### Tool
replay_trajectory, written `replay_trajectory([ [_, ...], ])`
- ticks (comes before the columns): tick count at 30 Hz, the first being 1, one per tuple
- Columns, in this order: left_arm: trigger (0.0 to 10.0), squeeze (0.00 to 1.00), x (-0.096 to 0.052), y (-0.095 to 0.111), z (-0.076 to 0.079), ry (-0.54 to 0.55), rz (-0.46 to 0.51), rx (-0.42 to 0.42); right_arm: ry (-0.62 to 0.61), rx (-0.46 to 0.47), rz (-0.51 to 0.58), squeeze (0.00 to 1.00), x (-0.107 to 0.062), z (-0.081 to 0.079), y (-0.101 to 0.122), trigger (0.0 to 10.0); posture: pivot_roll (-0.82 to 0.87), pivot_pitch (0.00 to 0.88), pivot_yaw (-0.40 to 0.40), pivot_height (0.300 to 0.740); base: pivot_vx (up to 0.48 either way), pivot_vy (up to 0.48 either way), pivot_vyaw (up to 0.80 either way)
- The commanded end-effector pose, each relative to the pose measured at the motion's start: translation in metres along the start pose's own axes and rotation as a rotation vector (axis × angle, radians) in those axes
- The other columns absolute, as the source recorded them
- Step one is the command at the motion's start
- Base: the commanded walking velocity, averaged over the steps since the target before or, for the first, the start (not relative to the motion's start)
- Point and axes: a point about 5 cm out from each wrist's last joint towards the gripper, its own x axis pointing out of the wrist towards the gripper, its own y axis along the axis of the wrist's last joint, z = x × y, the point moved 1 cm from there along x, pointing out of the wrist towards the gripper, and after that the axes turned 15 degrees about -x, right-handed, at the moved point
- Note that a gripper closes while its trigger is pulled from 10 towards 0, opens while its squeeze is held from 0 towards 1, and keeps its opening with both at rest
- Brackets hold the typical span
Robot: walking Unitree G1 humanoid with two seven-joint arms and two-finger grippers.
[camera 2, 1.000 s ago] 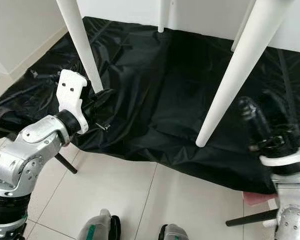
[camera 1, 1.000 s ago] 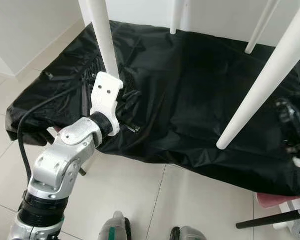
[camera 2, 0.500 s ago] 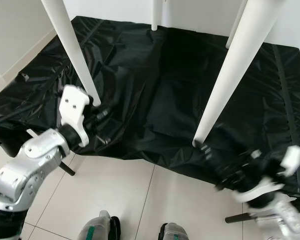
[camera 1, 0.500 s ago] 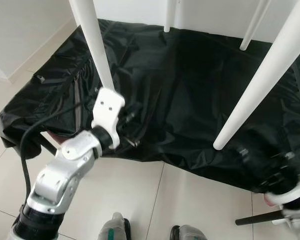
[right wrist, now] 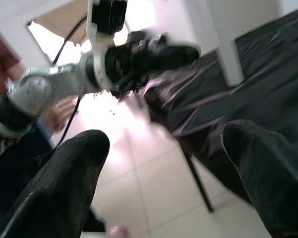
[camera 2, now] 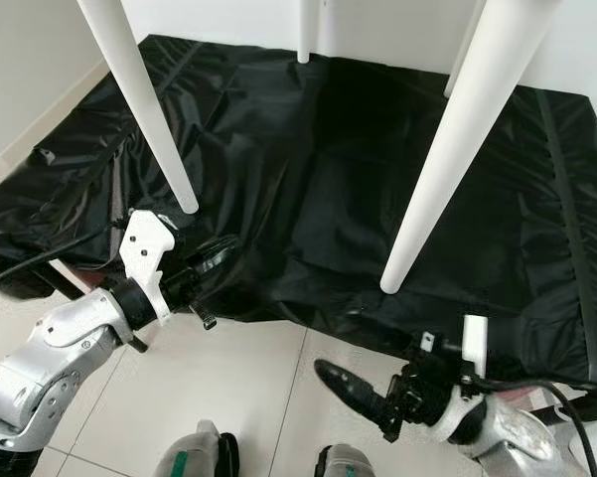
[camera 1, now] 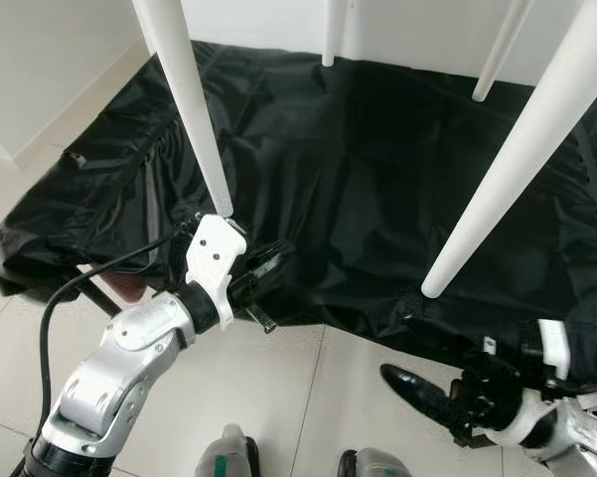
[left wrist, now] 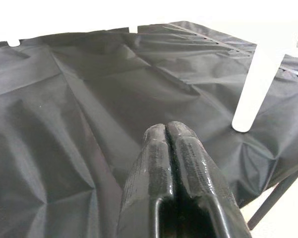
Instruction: Building children table
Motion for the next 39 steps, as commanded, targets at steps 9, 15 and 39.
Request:
replay_trajectory([
  [9,10.0,0.0,-0.026,-0.035,0.023,-0.278,-0.186,-0.006,0.268,0.028,-0.144,0.0,0.006,0.015,-0.039,10.0,0.12,0.139,-0.058,0.74,0.0,0.0,0.0],
  [15,10.0,0.0,-0.04,-0.044,0.032,-0.289,-0.23,-0.051,0.4,0.017,-0.241,0.0,0.003,0.028,-0.053,10.0,0.14,0.178,-0.105,0.74,0.0,0.0,0.0],
  [39,10.0,0.0,-0.038,-0.078,0.01,-0.157,-0.274,-0.129,0.364,-0.008,-0.283,0.0,0.017,0.046,-0.09,10.0,0.13,0.165,-0.084,0.74,0.0,0.0,0.0],
])
